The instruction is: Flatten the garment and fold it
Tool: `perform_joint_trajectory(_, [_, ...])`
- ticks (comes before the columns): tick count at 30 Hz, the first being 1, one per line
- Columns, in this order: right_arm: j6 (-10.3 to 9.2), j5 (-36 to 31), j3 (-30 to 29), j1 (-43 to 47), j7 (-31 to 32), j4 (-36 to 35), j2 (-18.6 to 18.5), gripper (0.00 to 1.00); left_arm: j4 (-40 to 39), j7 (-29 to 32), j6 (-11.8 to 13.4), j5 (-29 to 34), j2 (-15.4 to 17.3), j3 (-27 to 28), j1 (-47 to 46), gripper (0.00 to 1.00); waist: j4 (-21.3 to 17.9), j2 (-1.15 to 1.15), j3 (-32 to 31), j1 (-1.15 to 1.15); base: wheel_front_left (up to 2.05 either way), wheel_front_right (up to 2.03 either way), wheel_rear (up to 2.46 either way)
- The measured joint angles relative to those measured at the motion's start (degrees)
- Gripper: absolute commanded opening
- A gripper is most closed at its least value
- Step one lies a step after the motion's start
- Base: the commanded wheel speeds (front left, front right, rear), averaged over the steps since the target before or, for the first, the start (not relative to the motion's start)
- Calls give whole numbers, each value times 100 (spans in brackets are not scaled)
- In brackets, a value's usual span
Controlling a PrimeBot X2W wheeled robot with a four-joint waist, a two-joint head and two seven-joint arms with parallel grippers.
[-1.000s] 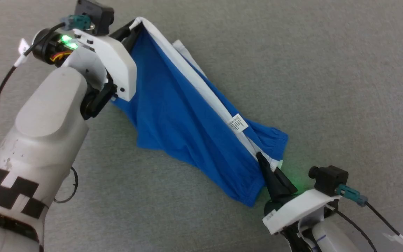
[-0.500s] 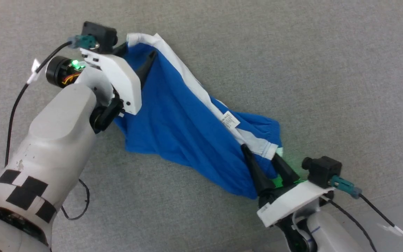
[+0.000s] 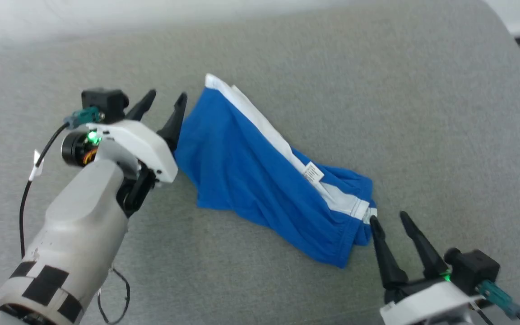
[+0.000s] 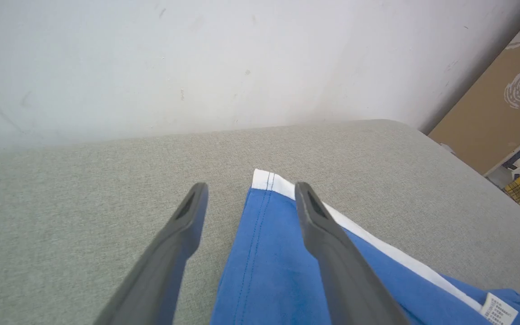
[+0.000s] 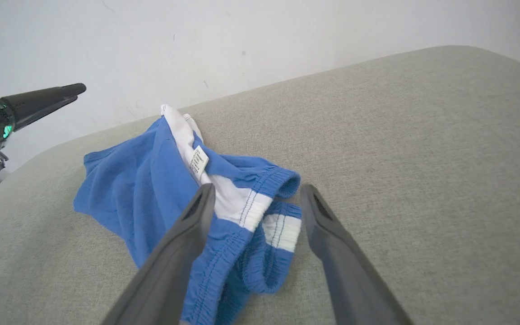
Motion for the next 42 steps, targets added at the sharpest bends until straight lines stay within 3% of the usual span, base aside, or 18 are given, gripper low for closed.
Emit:
perform_joint_trajectory(4, [0, -214, -153, 270, 130, -430, 2, 100, -42, 543, -1, -147, 116, -121, 63, 100, 76, 0, -267, 0, 0, 0, 0])
perform_joint_trajectory(13, [0, -255, -147, 409, 354, -1018, 2, 100, -586, 2713, -2, -768, 611, -812, -135, 100, -101, 0, -365, 0, 0, 0, 0])
perform_joint_trajectory(19, [0, -176, -51, 352, 348, -1085, 1, 100, -554, 3306, -2, -956, 913, -1109, -333, 100, -316, 0, -88, 2, 0, 0, 0])
perform_joint_trajectory(29, [0, -102, 45, 164, 222, -1031, 2, 100, -101, 3945, -37, -1018, 943, -1577, -605, 100, -587, 0, 443, 0, 0, 0, 0])
perform_joint_trajectory(31, [0, -102, 49, 144, 213, -999, 1, 100, -31, 4119, -37, -1191, 887, -1573, -669, 40, -603, 0, 520, 0, 0, 0, 0])
perform_joint_trajectory(32, [0, -102, 51, 127, 213, -989, 2, 100, 1, 4144, -37, -1237, 859, -1577, -689, 0, -608, 0, 547, -1, 0, 0, 0])
perform_joint_trajectory(37, [0, -103, 3, 105, 218, -980, 1, 100, 90, 3971, -27, -1333, 624, -1621, -687, 0, -567, 1, 554, 1, 0, 0, 0])
perform_joint_trajectory(42, [0, -103, -136, 119, 326, -936, 1, 100, 386, 2839, 23, -1228, 391, -1607, -463, 0, -450, 1, 421, 2, 0, 0, 0])
